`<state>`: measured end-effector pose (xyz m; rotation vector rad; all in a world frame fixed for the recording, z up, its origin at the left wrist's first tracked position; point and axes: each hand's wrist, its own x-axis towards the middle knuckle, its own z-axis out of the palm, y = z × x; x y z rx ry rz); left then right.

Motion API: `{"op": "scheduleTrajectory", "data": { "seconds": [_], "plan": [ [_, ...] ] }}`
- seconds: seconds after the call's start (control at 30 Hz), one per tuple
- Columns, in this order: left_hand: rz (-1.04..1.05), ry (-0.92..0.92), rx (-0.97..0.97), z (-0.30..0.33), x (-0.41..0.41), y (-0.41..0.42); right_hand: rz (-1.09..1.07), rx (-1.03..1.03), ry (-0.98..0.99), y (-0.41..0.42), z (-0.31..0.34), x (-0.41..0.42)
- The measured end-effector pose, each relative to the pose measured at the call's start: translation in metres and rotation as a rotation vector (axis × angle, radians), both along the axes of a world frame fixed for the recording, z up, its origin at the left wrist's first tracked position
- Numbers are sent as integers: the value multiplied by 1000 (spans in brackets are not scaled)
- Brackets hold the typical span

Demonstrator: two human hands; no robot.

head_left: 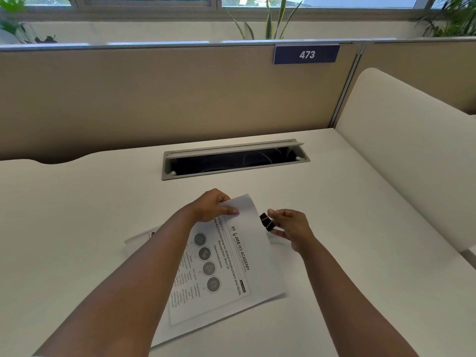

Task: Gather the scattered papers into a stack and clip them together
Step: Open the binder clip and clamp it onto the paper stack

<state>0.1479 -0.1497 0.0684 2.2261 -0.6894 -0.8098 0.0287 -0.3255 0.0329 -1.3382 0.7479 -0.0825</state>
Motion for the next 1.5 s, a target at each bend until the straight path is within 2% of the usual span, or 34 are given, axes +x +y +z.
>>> {"op": "scheduleTrajectory", "data": {
  "seconds": [0.17, 0.37, 0.57, 0.73, 1.13, 1.5],
  "plan": [
    [-16, -26, 16, 1, -2, -4, -22, 23, -73, 16, 3, 7],
    [-18, -27, 17, 2, -2, -3, -54, -39, -120, 21, 7, 9],
    [-14, -18, 14, 1, -3, -1, -47, 30, -161, 11, 6, 7],
    [-7, 10, 5, 3, -1, 1, -95, 208, -176, 0, 6, 6],
    [-14, 10, 40, 2, -2, -1, 19, -167, -65, 7, 7, 10],
    [0, 5, 56, 1, -1, 1, 57, -85, -78, 10, 10, 5]
  ]
}}
